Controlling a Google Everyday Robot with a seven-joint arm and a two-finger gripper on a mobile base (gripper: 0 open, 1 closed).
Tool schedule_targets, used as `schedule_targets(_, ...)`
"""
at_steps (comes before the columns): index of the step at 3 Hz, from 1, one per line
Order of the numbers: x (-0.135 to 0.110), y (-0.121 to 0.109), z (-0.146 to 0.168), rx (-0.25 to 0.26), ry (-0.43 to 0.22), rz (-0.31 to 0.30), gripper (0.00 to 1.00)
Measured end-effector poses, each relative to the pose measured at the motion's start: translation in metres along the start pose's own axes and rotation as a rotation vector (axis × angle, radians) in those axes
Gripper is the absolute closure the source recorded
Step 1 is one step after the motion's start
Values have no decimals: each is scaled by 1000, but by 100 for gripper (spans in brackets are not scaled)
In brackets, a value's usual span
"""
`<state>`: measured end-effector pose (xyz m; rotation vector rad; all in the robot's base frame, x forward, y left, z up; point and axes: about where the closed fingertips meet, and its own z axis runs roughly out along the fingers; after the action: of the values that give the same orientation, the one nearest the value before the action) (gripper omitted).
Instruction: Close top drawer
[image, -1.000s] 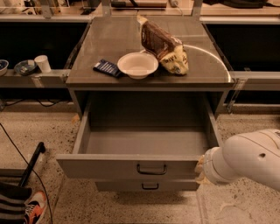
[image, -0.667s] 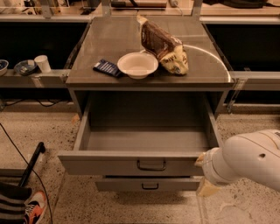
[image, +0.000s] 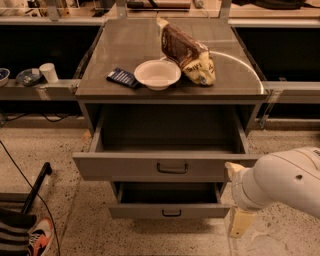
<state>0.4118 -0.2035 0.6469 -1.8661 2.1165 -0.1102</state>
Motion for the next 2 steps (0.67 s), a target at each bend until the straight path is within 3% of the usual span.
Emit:
schedule_targets(1,-6,-8,13,-7,5,-46,18)
schedule_targets(2,-11,-24,30,-7,21,-85,43)
